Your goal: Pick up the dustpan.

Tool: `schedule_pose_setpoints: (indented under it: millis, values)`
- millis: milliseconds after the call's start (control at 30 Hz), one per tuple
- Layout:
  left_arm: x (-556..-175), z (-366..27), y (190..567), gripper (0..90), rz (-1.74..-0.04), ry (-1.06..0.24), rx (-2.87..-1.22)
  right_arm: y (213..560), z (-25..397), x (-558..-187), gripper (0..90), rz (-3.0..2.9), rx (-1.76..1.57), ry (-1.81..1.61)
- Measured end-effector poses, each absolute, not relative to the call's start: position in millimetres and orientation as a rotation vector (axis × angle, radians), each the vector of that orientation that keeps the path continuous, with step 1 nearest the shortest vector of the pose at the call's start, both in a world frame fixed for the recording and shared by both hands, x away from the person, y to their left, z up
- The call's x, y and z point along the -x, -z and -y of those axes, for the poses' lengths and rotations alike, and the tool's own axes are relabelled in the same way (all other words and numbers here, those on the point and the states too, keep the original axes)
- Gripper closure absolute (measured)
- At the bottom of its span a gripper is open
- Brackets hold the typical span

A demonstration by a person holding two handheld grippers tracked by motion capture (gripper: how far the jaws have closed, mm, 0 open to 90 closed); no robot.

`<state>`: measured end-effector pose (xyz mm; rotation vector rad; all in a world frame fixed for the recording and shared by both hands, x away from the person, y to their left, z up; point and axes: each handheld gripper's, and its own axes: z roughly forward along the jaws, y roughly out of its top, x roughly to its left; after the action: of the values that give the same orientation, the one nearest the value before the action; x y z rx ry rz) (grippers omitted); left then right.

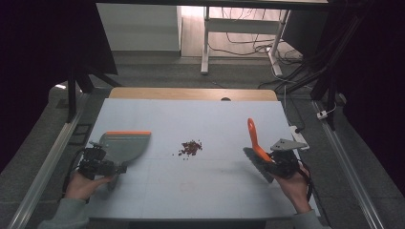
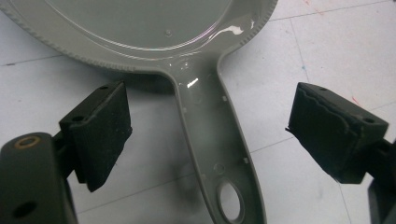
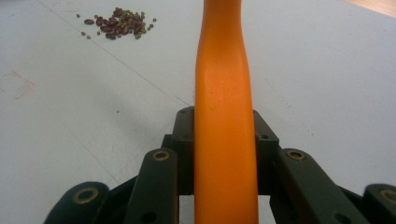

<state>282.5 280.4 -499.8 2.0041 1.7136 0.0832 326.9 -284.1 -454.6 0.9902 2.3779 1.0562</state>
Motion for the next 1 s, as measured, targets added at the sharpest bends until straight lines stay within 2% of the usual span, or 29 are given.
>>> schedule_pose_setpoints:
  millis: [367, 567, 700, 1000]
  values:
    - [-288.1, -275.2, 514.8, 19.7, -1.745, -0.068, -2.018, 455.6, 285.2, -326.6, 70.5, -2.373, -0.993, -1.038]
    - [-290.0, -273.4, 516.6, 26.4, -1.762, -0.087, -2.002, 454.7, 285.1, -325.8, 70.6, -2.363, -0.995, -1.034]
    - [-291.2, -273.0, 517.2, 34.6, -1.77, -0.093, -1.987, 455.7, 284.8, -326.2, 70.6, -2.359, -1.01, -1.022]
    - [-295.1, -272.3, 521.4, 44.0, -1.8, -0.083, -1.953, 455.5, 287.0, -326.6, 70.6, -2.334, -1.041, -1.009]
